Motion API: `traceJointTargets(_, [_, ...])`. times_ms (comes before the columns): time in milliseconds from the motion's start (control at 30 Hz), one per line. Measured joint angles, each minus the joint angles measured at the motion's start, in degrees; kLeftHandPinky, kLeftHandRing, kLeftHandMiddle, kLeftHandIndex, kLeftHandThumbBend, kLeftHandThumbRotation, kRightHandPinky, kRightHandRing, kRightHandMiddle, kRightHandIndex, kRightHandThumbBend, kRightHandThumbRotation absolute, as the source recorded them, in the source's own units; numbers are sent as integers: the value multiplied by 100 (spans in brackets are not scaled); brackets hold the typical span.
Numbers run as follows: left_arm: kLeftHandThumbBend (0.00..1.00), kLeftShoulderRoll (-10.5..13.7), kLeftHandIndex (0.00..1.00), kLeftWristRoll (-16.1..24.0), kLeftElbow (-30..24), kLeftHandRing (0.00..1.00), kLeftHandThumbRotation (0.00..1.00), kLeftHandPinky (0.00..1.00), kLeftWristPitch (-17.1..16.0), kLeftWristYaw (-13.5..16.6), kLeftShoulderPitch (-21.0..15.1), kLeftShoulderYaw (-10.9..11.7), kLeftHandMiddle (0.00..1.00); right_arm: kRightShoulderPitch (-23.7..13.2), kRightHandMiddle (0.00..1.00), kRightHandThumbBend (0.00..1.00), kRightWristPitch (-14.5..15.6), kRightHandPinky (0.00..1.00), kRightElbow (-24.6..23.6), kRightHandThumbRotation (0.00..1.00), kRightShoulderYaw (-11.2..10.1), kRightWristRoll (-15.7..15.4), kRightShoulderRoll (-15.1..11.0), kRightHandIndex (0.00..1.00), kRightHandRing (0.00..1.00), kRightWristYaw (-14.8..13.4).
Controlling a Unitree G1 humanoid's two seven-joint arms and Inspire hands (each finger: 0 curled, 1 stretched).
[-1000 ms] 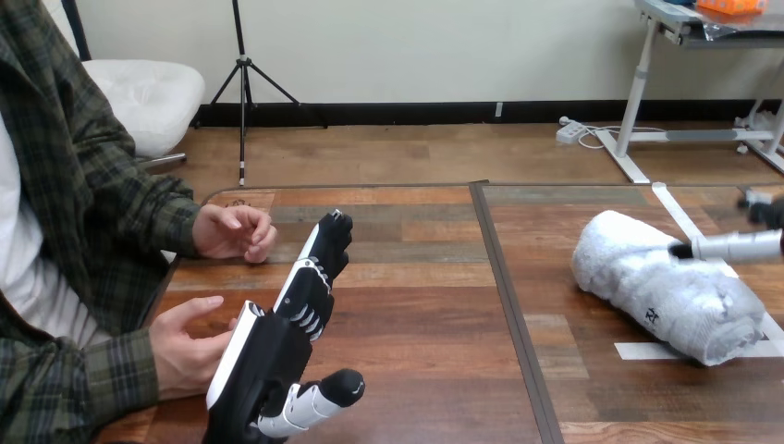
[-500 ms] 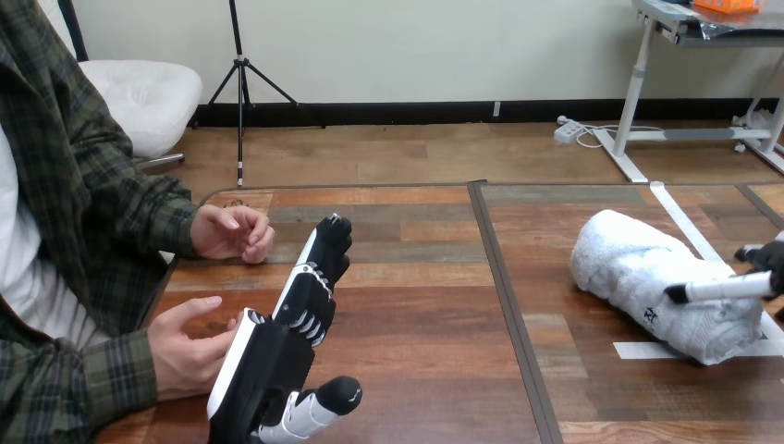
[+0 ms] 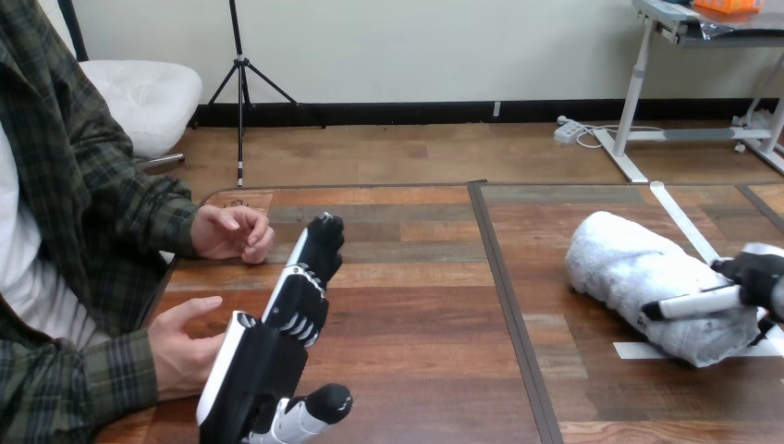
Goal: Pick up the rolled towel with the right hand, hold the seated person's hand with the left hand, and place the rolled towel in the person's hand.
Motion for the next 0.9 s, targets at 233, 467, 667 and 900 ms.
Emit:
traceJointTargets(233, [100, 25, 98, -99, -292, 100, 73, 100, 1, 1, 119, -57, 100, -46, 87, 100, -33, 60, 45, 45, 1, 64, 184, 100, 81, -160])
traceJointTargets(467, [100, 64, 98, -158, -703, 100, 74, 100, 23, 18, 312, -121, 100, -75, 86, 97, -37, 57, 50, 43, -4, 136, 319, 100, 78, -337])
traceJointTargets(667, [100, 79, 98, -246, -1020, 100, 75, 100, 82, 25, 512, -165, 100, -80, 86, 97, -130, 58, 60, 44, 41, 102, 398, 96, 79, -531])
traceJointTargets(900, [100, 75, 98, -256, -1273, 100, 75, 100, 131, 123, 749, -172, 100, -79, 76, 95, -243, 50, 106, 27, 69, 94, 512, 80, 70, -1086])
